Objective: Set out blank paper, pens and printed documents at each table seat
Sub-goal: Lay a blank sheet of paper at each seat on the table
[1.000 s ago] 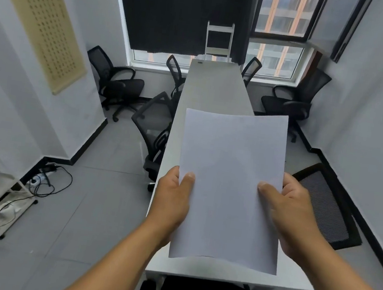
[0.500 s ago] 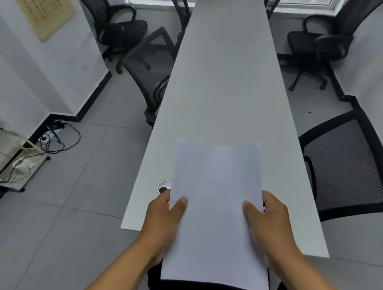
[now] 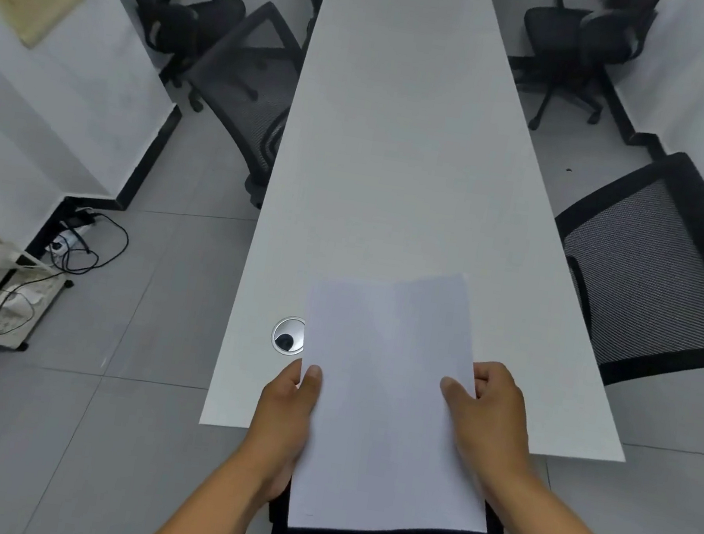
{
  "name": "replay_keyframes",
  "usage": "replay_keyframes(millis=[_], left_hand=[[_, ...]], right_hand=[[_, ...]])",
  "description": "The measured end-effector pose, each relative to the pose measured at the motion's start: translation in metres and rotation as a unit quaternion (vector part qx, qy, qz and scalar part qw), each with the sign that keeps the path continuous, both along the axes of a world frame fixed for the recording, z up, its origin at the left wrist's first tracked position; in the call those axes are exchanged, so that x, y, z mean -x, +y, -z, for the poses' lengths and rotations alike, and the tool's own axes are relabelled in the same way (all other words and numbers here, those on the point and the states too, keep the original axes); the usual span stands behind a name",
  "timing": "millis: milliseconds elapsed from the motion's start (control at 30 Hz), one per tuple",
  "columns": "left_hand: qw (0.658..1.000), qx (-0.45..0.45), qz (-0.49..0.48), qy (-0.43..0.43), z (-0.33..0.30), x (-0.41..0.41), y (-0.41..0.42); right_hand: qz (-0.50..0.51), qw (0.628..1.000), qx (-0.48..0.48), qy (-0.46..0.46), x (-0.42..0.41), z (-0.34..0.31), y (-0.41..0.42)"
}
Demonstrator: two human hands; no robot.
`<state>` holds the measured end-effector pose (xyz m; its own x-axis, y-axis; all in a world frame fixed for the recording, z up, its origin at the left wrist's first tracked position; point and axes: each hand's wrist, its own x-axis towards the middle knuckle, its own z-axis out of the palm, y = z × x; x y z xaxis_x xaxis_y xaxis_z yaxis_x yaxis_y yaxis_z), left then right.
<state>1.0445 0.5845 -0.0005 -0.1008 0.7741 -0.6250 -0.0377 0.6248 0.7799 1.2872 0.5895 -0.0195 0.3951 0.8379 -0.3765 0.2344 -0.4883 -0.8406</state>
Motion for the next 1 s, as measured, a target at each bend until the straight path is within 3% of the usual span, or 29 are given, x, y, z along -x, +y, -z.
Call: replay_keyframes(millis=[333, 600, 800, 1000], left_hand=[[0.994, 0.017, 0.025, 0.108, 0.032, -0.013, 0.004], [0.999, 0.041, -0.010, 0.023, 0.028, -0.007, 0.012], [0.999, 0.019, -0.028, 0.033, 0.023, 0.005, 0.020], [0.998, 0.009, -0.036, 0.052, 0.014, 0.027, 0.025]], right_hand=[[-0.032, 0.999, 0.006, -0.022, -0.013, 0.012, 0.008], [-0.053, 0.997, 0.027, -0.050, -0.029, 0.024, 0.016], [-0.079, 0.978, 0.029, -0.193, -0.057, 0.026, 0.029], [-0.129, 0.922, 0.088, -0.353, -0.082, 0.034, 0.045]])
